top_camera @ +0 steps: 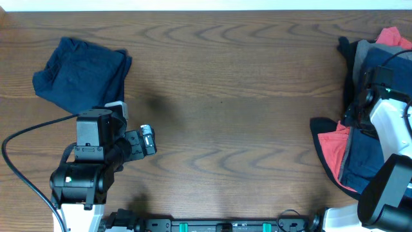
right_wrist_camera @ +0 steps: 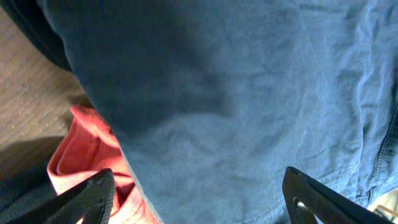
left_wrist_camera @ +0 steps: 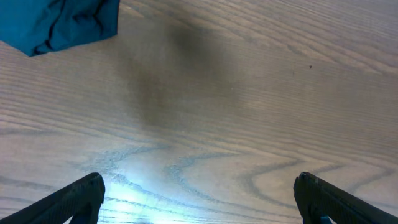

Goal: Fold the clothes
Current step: 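Reach the right gripper into the clothes pile and grasp the navy shorts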

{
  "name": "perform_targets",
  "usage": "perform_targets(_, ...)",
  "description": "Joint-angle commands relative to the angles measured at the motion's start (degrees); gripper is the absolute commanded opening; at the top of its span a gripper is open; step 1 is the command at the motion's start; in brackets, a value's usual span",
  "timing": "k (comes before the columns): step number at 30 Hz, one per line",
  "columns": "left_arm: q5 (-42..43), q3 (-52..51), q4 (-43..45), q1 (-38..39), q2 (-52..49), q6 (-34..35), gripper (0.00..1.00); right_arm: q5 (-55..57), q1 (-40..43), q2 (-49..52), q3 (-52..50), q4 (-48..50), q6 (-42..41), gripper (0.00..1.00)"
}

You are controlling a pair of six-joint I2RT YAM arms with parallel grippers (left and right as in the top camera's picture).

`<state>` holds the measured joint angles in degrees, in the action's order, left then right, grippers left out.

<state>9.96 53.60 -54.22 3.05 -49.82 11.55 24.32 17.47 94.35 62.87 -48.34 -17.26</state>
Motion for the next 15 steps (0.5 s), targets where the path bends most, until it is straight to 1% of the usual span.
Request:
perform_targets(1, -0.09, 1.29, -0.37, -0.24, 0.0, -1.18, 0.98, 1.16, 0.24, 0.7, 0.76, 0.79, -1.14, 0.83)
perform_targets(13, -0.11, 1.29, -0.37, -0.24, 0.0, -1.2, 0.98, 0.79, 0.24, 3.5, 0.76, 2.64, -1.05, 0.81)
perform_targets(14, -0.11, 1.29, -0.37, -0.24, 0.0, -1.2, 0.98, 0.79, 0.24, 3.5, 0.76, 2.82, -1.16, 0.78)
perform_targets(15, -0.11, 1.29, -0.37, -0.24, 0.0, -1.2, 0.98, 0.76, 0.24, 3.5, 0.76, 3.04, -1.16, 0.73)
